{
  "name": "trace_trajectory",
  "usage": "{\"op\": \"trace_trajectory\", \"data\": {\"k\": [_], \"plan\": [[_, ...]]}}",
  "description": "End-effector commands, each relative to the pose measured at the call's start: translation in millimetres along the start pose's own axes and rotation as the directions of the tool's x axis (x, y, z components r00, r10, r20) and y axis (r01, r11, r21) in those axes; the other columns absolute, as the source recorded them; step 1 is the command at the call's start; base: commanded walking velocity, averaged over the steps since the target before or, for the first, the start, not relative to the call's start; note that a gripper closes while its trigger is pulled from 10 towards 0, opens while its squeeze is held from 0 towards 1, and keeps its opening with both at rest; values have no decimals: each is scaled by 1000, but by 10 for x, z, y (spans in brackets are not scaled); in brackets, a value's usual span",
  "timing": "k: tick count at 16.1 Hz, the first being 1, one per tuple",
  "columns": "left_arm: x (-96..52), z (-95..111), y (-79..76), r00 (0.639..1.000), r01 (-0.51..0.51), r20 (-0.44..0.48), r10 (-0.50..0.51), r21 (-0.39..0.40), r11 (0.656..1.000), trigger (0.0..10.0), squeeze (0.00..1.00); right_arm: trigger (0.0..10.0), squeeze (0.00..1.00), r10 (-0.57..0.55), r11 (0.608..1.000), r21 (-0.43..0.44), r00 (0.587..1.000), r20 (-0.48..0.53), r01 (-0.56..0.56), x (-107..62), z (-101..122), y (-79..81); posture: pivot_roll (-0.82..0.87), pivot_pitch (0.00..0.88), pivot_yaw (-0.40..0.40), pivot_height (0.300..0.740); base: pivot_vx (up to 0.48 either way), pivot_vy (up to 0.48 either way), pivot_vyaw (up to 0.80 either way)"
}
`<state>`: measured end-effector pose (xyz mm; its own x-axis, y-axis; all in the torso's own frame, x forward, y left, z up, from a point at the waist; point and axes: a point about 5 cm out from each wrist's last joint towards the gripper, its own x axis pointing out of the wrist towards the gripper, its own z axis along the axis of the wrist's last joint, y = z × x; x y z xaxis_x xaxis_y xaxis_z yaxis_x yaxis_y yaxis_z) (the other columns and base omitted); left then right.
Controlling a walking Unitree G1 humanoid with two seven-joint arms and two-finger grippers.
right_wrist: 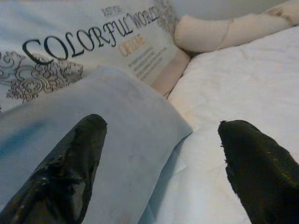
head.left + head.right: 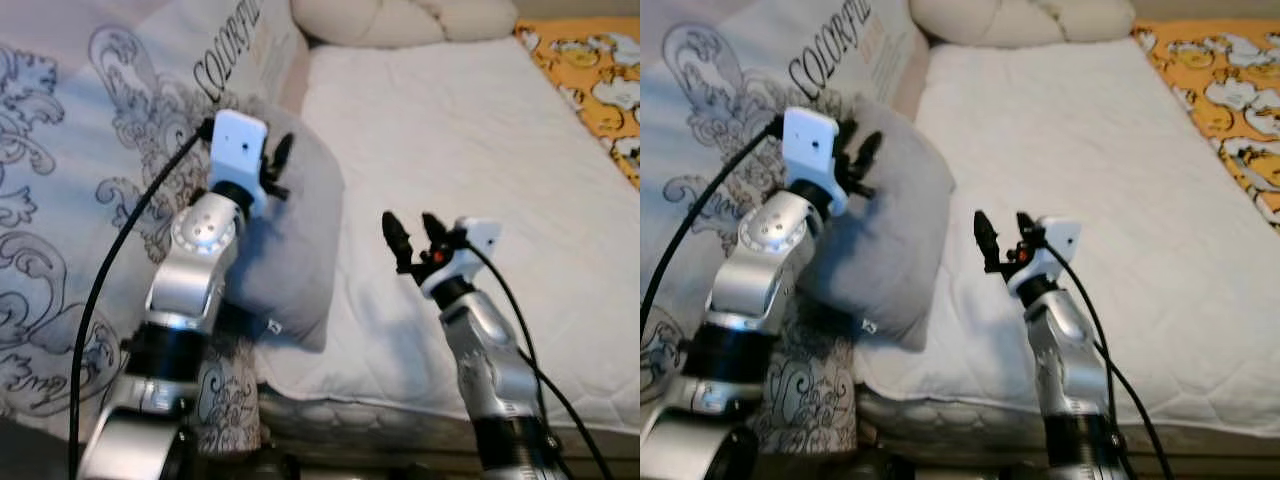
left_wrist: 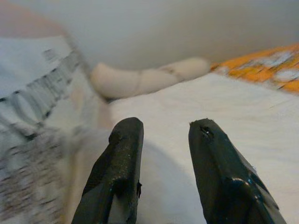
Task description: Clean up the room
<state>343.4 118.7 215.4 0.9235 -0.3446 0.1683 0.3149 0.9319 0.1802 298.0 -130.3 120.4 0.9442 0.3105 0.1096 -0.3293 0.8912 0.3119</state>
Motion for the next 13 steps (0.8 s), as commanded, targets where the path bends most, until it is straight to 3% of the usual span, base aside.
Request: {"op": "trace_trajectory", "data": {"k": [1,3,4,9,13], "plan": [[-44,-1,-42,1000,26,-9,-26,4,1000,10000,0,10000,1000,3,1000,14,1000,0,-3,-21,61,53,-78,0,66,740,0,0,0],[-149,-34,-102,999,29,-19,-30,-42,999,10000,0,10000,1000,-37,999,2,999,6,37,-71,135,79,-74,0,57,740,0,0,0],[-291,-117,-120,998,0,-63,-2,-42,999,10000,0,10000,0,-104,994,-43,995,3,104,-116,192,89,-70,0,59,740,0,0,0],[-415,-184,-226,993,-20,-114,15,-43,999,10000,0,10000,0,-171,982,-85,985,-26,168,-229,198,66,-65,0,23,740,0,-307,0],[-431,-214,-175,990,-60,-134,54,-43,997,10000,0,10000,0,-176,979,-112,983,-59,169,-258,195,86,-76,0,5,740,0,-467,0]]}}
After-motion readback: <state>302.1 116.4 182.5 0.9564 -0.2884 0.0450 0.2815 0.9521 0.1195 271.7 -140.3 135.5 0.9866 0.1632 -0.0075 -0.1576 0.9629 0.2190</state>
